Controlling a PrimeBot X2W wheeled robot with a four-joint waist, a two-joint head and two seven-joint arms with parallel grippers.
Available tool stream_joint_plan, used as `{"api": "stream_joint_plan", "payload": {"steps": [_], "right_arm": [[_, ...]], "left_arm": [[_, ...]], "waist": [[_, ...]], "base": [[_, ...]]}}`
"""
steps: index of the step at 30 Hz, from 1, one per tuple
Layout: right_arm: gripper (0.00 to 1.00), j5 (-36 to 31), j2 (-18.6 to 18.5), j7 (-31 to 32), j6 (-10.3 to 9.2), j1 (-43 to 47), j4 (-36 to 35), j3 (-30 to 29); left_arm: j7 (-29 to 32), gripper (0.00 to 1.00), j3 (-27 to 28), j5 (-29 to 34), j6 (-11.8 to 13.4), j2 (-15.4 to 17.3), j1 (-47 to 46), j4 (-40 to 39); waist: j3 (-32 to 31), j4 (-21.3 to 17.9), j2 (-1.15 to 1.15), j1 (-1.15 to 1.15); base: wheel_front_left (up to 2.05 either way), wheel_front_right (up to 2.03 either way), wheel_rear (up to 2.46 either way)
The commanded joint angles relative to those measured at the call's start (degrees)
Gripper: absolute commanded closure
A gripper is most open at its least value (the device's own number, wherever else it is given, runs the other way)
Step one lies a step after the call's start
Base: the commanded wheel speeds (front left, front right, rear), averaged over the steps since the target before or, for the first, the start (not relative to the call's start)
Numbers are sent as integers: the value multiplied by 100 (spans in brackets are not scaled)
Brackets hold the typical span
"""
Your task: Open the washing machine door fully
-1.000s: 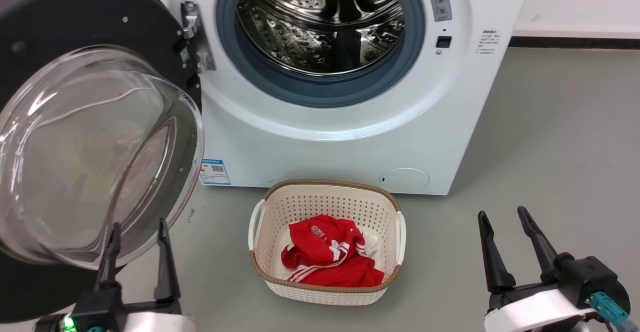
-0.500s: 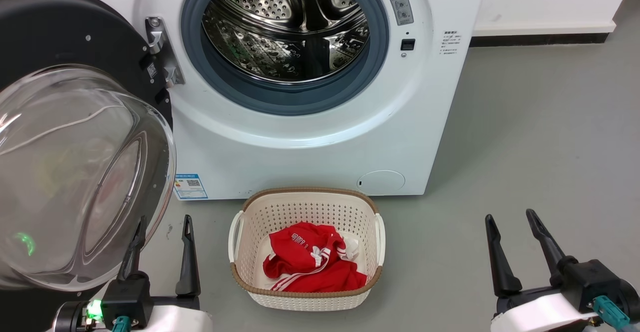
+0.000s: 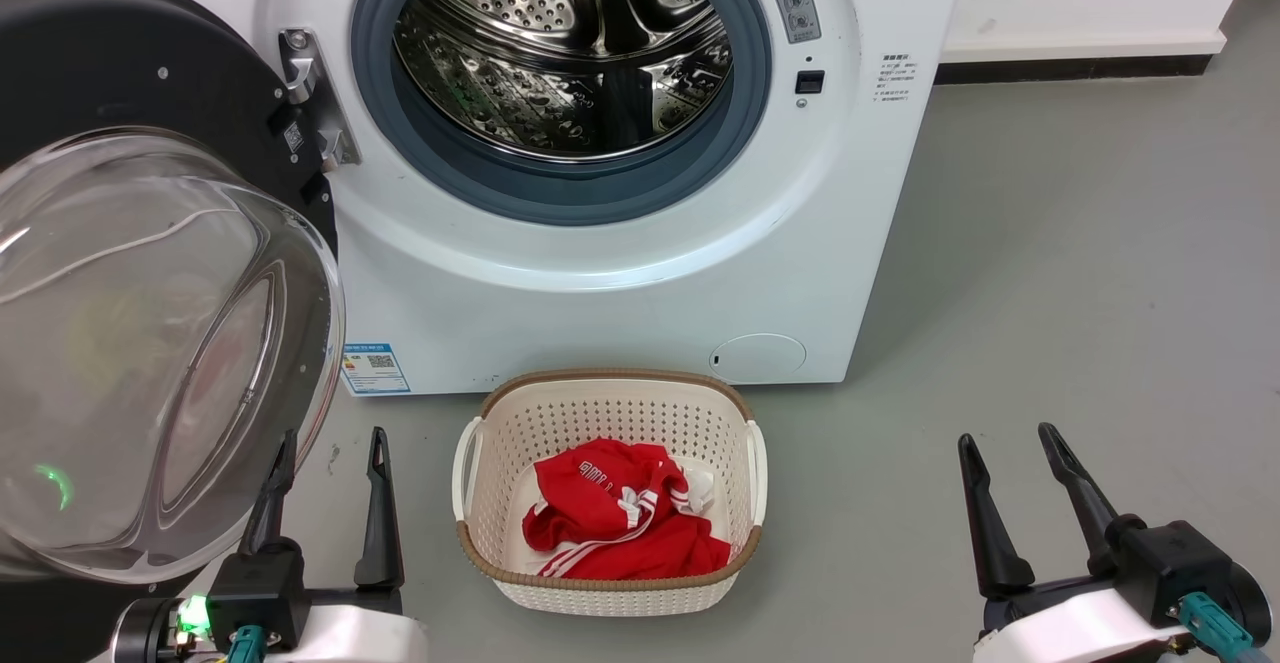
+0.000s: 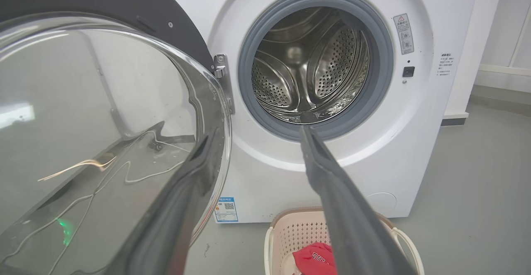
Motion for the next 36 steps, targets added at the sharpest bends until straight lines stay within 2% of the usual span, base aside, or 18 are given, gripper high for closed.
{"api": "stream_joint_plan", "payload": {"steps": [1, 11, 12, 14, 36], "right_arm": [[0, 18, 7, -26, -2, 17, 7, -1], [0, 96, 7, -29, -2, -29, 43, 5], [100, 55, 0, -11, 1, 4, 58, 3], [100, 145, 1, -14, 1, 40, 83, 32], [100, 2779, -149, 342, 1, -301, 428, -45]], "left_arm": [[-13, 0, -3, -25, 22, 21, -45, 15], [-13, 0, -36, -88, -1, 40, -71, 41], [1, 100, -23, -76, -9, 11, -10, 57], [51, 100, 21, -167, -22, -2, -52, 166], [646, 100, 127, -2749, -245, -16, -306, 473]], "waist": [[2, 5, 0, 0], [25, 6, 0, 0], [25, 7, 0, 0], [25, 7, 0, 0], [18, 27, 0, 0]], "base": [[0, 0, 0], [0, 0, 0], [0, 0, 0], [0, 0, 0], [0, 0, 0]]}}
